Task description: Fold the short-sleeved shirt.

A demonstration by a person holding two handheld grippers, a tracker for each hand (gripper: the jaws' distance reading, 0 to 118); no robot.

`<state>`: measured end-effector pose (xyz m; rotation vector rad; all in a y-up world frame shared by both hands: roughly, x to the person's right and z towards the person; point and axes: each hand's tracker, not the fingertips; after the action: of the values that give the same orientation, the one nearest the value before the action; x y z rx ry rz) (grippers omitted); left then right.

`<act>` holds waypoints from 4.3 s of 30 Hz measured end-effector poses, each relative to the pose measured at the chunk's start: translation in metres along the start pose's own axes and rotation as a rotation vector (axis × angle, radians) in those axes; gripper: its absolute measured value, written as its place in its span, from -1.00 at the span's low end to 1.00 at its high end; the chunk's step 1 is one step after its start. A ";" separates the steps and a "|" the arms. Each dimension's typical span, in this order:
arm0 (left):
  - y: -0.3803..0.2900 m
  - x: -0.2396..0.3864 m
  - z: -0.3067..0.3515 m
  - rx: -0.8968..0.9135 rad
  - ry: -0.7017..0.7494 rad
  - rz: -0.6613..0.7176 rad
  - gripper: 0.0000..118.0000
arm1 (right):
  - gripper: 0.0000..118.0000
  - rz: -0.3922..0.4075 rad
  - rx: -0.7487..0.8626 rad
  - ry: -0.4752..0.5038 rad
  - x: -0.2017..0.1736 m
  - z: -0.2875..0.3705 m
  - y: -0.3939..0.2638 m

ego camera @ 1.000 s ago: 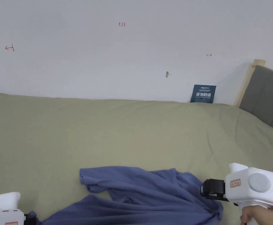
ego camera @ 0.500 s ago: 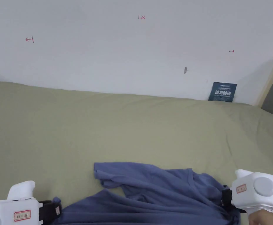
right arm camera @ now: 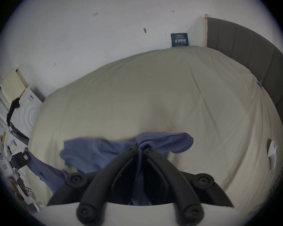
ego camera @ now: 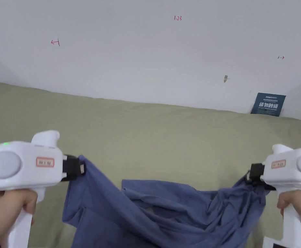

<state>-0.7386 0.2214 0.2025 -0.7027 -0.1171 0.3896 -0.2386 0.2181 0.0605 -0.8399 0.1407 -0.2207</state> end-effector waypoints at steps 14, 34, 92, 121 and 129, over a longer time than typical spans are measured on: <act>0.186 0.002 0.017 0.291 0.075 -0.033 -0.97 | -0.90 -0.097 0.329 0.191 -0.103 -0.011 0.138; -0.053 -0.029 0.051 0.139 0.066 -0.048 -0.97 | -0.90 -0.200 0.058 0.065 0.041 -0.060 -0.005; -0.259 0.090 0.153 0.015 0.287 -0.148 -1.00 | -0.97 0.292 0.241 -0.129 -0.067 0.237 -0.309; -0.236 -0.020 0.081 -0.281 0.311 -0.166 0.09 | -0.97 0.285 0.153 0.031 -0.083 0.219 -0.286; -0.239 -0.001 0.091 -0.247 0.231 -0.173 -0.96 | -0.97 0.310 0.143 0.058 -0.091 0.218 -0.286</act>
<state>-0.6872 0.1099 0.4266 -0.9686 -0.0059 0.1269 -0.3202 0.2131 0.4228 -0.6590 0.3029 0.0367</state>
